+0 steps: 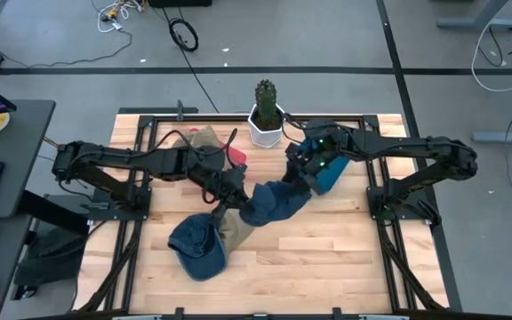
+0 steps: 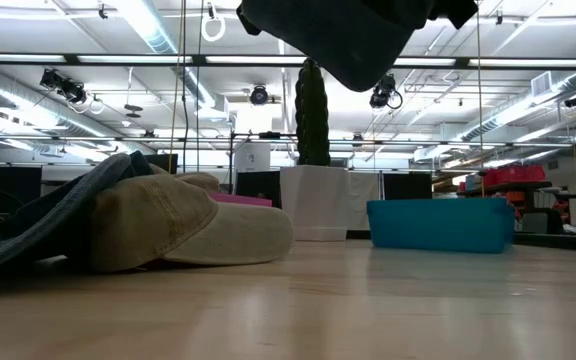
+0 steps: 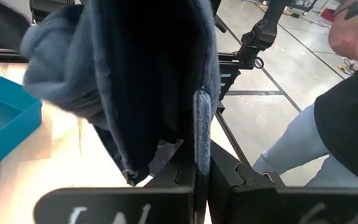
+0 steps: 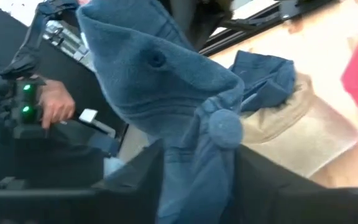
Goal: Pick & Place hat
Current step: Put the right blue cap into the blue bin
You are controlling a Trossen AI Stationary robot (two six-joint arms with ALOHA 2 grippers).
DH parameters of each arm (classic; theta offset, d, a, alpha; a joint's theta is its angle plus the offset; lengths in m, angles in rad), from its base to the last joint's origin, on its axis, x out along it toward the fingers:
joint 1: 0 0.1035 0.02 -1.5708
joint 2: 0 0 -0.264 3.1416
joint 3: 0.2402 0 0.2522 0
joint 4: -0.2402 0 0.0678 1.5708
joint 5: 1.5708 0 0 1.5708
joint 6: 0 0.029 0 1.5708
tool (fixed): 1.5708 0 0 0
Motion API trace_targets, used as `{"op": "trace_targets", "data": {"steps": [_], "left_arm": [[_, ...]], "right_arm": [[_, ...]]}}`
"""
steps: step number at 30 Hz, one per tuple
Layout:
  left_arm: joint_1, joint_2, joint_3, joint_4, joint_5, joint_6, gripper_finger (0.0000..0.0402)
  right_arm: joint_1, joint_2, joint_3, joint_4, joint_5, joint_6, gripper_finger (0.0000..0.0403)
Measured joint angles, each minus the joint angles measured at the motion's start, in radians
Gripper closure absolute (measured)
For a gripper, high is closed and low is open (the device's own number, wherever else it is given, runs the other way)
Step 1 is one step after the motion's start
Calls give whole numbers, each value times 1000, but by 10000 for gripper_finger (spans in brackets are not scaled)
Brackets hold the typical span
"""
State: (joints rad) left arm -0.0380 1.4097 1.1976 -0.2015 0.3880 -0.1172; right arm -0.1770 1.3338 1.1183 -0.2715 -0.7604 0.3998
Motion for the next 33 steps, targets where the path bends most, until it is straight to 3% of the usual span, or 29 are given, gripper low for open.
{"op": "trace_targets", "data": {"steps": [5, 7, 20, 33], "left_arm": [[0, 0, 0, -14, -3, 9, 390], [0, 0, 0, -29, -5, 9, 391], [0, 0, 3, -41, -35, 12, 389], [24, 1, 1, 5, -116, -4, 344]], "right_arm": [[11, -1, 0, 1, -70, -17, 369], [15, -7, 0, 0, -89, -27, 391], [48, -134, 0, 4, -123, 4, 399], [51, -158, 0, 15, -153, 29, 402]]}}
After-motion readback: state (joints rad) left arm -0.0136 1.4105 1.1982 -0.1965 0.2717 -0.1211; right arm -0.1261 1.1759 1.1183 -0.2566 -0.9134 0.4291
